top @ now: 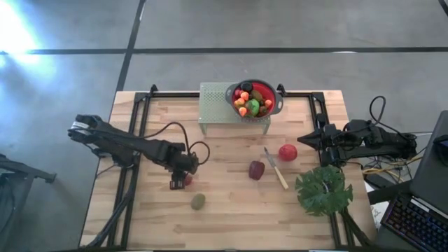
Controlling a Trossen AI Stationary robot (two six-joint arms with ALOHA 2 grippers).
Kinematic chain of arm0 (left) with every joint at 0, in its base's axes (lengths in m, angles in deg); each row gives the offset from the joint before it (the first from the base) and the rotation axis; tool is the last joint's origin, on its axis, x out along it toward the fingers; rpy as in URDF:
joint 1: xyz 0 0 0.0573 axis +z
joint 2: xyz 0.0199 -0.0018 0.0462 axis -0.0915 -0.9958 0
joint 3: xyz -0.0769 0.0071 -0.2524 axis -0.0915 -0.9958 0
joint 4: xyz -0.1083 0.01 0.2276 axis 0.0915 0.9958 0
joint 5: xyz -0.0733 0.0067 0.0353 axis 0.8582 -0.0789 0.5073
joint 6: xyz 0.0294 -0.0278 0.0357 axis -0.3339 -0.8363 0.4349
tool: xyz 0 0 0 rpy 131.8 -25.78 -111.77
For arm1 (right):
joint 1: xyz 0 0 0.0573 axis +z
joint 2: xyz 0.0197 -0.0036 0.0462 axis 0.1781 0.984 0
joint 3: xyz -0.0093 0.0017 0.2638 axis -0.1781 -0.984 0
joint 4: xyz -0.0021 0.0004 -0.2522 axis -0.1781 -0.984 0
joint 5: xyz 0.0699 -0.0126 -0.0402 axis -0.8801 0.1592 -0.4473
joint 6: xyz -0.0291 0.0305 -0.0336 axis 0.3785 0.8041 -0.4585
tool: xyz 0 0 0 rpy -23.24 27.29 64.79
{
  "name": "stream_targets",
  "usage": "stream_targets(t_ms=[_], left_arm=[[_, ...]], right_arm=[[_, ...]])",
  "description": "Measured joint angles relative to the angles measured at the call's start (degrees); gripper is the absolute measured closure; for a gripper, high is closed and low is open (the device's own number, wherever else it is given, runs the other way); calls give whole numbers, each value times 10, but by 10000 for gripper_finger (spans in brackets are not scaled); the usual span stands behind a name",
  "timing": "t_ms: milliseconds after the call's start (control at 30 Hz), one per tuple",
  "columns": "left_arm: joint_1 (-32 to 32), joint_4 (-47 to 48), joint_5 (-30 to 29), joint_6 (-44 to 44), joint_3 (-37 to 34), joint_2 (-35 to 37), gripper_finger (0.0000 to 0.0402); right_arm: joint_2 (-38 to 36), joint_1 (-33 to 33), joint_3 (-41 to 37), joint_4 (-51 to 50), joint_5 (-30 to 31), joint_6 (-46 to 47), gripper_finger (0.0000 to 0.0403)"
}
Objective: Pick & Place Fruit
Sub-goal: Put the red apple into the black strainer bowl on the shelf
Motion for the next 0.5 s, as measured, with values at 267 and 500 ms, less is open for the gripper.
stream_targets(t_ms=[267, 500], left_arm=[[0, -50, 30, -2, -39, -2, 229], [-2, -75, 39, -2, -47, -4, 229]], right_arm=[[0, 0, 0, 0, 0, 0, 394], [0, 0, 0, 0, 0, 0, 394]])
